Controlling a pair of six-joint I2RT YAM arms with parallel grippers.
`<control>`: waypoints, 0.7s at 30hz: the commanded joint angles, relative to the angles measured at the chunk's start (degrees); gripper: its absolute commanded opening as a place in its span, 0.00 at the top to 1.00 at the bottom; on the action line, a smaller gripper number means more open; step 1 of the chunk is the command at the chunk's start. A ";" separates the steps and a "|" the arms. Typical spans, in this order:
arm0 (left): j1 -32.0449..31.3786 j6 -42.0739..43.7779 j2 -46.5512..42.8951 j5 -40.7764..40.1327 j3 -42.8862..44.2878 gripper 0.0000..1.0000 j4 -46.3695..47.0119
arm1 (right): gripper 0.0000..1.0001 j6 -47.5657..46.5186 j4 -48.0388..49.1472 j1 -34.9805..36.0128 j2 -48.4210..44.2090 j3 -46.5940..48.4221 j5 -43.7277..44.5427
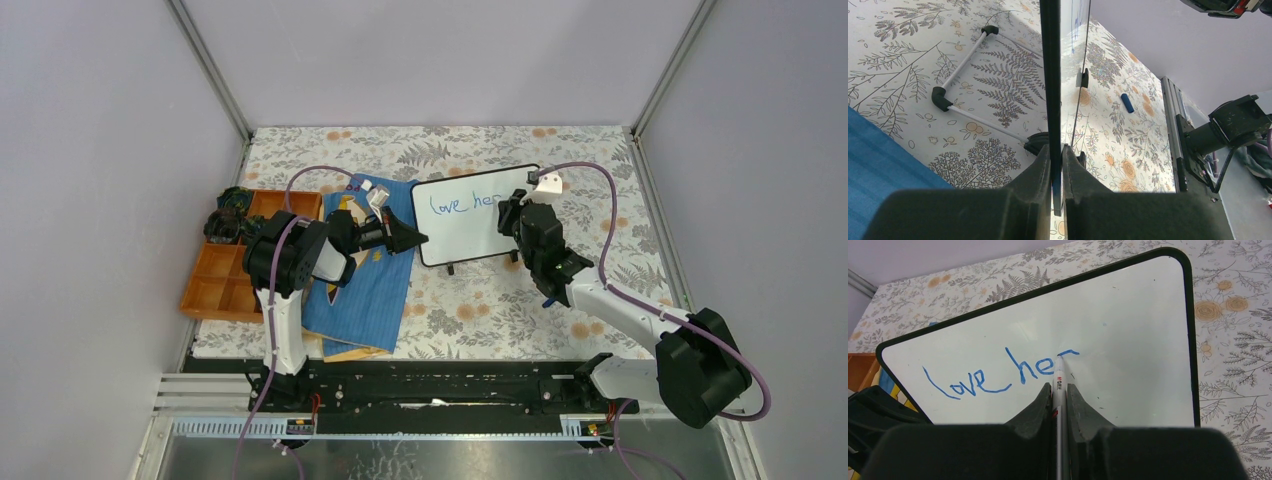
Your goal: Write a sentence on the whiteboard
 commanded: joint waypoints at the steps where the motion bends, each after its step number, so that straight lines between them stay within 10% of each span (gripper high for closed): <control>1: 0.85 4.46 2.32 -2.35 -1.34 1.00 -7.21 | 1.00 -0.24 -1.46 -0.41 0.36 2.08 -1.30; 21: 0.86 4.44 2.30 -2.35 -1.19 1.00 -7.38 | 1.00 -0.69 -5.99 -0.41 0.01 3.10 3.41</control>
